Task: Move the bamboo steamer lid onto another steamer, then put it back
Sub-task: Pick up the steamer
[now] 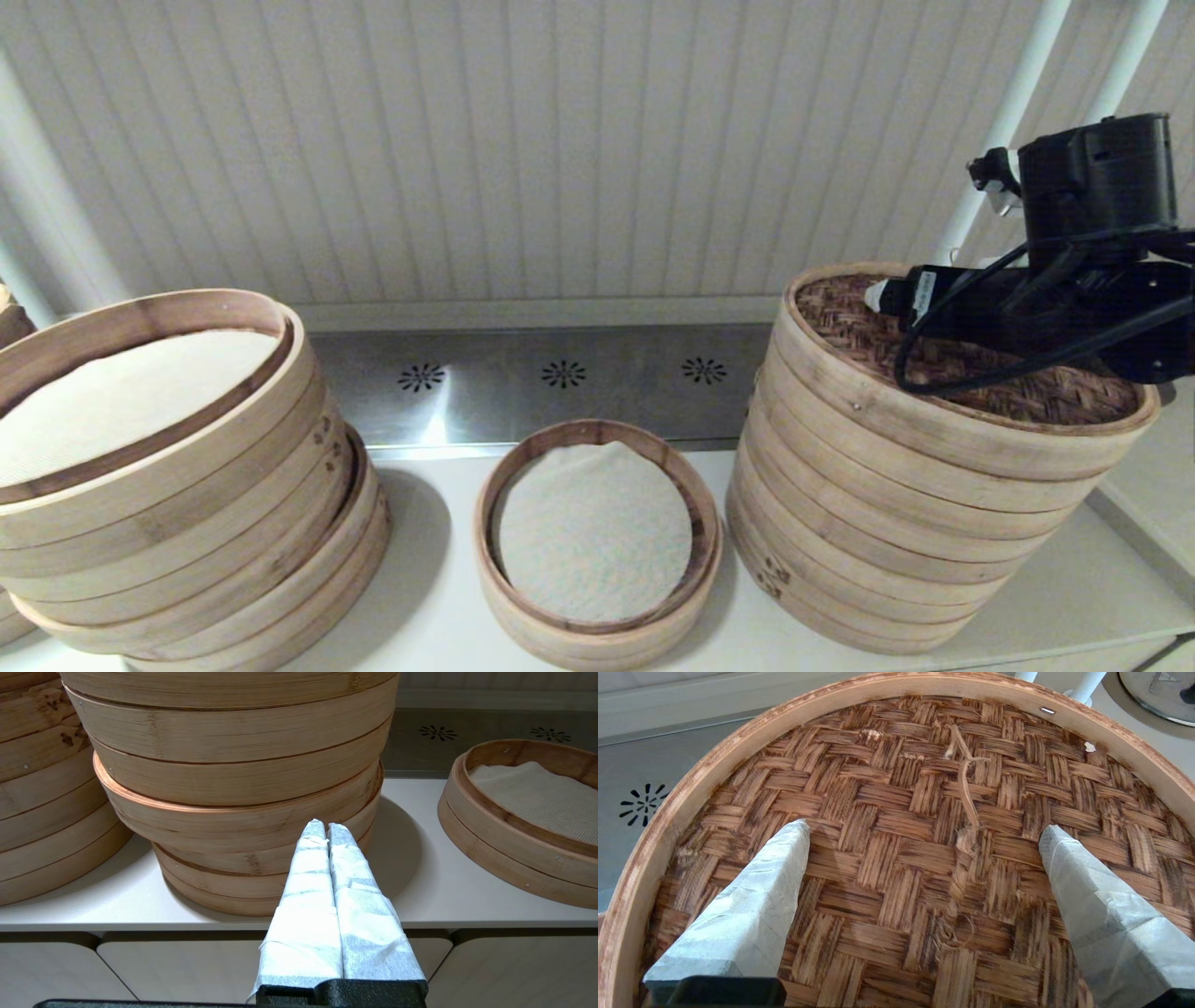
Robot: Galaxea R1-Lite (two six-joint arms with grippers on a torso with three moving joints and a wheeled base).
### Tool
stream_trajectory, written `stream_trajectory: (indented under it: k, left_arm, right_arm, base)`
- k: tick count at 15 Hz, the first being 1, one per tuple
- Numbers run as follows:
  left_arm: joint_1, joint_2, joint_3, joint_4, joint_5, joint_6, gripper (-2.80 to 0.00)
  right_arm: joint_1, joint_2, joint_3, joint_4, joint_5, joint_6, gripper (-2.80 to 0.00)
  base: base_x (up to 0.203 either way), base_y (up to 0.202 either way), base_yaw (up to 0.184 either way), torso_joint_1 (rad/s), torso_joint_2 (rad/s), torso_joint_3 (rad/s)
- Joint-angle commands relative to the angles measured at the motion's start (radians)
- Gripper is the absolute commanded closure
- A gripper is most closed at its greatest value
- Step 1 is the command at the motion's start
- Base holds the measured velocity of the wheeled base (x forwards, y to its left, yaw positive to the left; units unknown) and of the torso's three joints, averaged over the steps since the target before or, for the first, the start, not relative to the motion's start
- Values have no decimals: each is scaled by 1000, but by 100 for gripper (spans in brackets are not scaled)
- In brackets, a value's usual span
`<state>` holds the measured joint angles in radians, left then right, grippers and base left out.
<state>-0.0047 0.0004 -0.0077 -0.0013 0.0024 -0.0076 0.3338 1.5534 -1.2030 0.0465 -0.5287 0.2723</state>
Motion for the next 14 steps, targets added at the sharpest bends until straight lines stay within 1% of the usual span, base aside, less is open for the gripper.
stream_trajectory:
  k: [1,7,8,9,11,14]
  left_arm:
    - [0,0,0,0,1,0,0]
    - [0,0,0,0,1,0,0]
    - [0,0,0,0,1,0,0]
    - [0,0,0,0,1,0,0]
    - [0,0,0,0,1,0,0]
    - [0,0,0,0,1,0,0]
  right_arm:
    - [-1,-3,11,-24,-4,1,-280]
    - [-7,4,23,-60,-8,1,-280]
    - [-9,1,28,-60,-8,1,-275]
    - [-18,-2,32,-60,-7,1,0]
    - [-34,-6,33,-60,-5,-1,0]
    - [-35,-6,34,-60,-4,1,0]
  base:
    - [0,0,0,0,0,0]
    - [0,0,0,0,0,0]
    - [0,0,0,0,0,0]
    - [0,0,0,0,0,0]
    - [0,0,0,0,0,0]
    - [0,0,0,0,0,0]
